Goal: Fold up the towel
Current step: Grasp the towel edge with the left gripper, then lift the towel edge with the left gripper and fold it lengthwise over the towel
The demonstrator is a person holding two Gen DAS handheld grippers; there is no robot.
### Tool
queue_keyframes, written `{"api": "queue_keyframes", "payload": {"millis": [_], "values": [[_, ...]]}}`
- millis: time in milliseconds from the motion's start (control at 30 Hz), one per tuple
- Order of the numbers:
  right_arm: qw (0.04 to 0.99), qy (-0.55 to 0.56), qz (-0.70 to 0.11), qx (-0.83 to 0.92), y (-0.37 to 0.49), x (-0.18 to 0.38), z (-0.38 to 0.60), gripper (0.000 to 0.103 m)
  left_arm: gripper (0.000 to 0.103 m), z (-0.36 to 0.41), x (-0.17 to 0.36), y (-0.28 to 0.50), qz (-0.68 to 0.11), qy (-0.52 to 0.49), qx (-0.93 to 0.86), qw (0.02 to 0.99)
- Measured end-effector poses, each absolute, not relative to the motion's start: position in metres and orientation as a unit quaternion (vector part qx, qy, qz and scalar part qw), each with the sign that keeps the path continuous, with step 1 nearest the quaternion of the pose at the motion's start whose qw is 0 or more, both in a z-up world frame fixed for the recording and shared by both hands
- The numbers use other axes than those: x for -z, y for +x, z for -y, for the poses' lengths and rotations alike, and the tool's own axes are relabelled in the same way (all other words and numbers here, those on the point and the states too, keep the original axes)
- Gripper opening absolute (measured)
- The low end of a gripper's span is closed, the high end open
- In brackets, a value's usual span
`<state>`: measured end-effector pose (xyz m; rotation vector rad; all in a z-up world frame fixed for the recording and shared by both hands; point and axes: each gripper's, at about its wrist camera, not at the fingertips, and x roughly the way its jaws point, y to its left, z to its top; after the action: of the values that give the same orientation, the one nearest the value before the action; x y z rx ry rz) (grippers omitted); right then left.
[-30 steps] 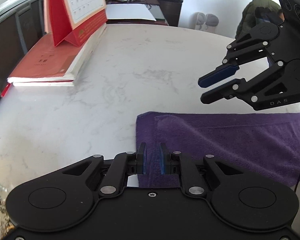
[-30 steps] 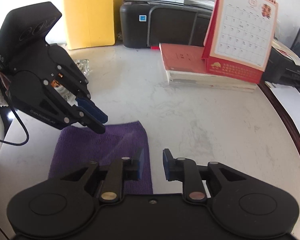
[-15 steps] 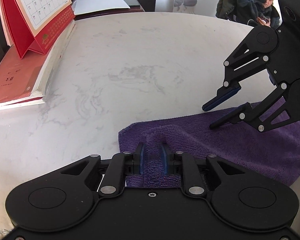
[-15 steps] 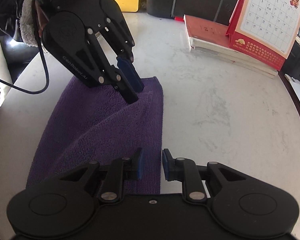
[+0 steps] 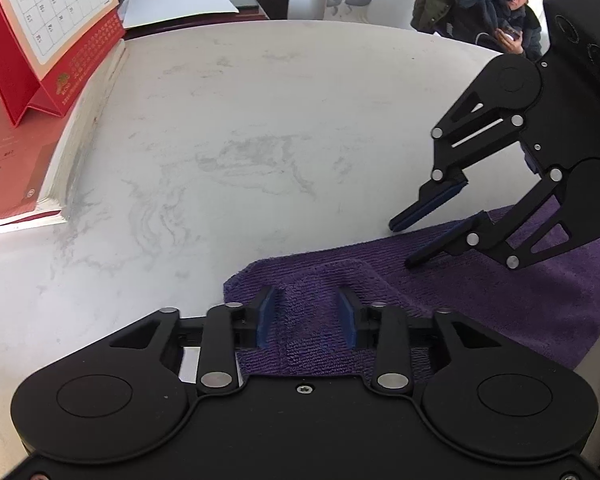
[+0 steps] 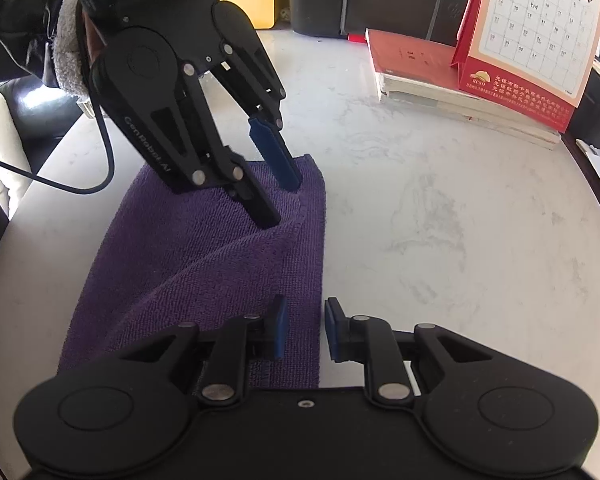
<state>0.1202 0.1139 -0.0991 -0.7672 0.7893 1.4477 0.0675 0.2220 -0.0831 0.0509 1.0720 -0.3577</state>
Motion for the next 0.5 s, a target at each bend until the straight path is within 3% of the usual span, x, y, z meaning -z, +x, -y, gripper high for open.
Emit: {"api": "queue_keyframes", "payload": {"millis": [167,267,333,500], "values": [[0.614,-0.333,-0.342,-0.629,0.121,0.1,-0.114,0.018,0.045,-0.222,0.084,0.07,-0.508,0.022,0.172,0.844],[0.614,-0.332,-0.342,-0.629,0.121,0.1,-0.113,0.018,0.03,-0.224,0.084,0.07,-0.509,0.028,0.163,0.845],[0.613,-0.332,-0.341,-0.63,0.121,0.101,-0.114,0.018,0.013,-0.228,0.084,0.072,-0.512,0.022,0.154,0.845],[0.609,-0.336,-0.34,-0.633,0.122,0.1,-0.114,0.018,0.005,-0.229,0.084,0.072,-0.514,0.026,0.154,0.844]]}}
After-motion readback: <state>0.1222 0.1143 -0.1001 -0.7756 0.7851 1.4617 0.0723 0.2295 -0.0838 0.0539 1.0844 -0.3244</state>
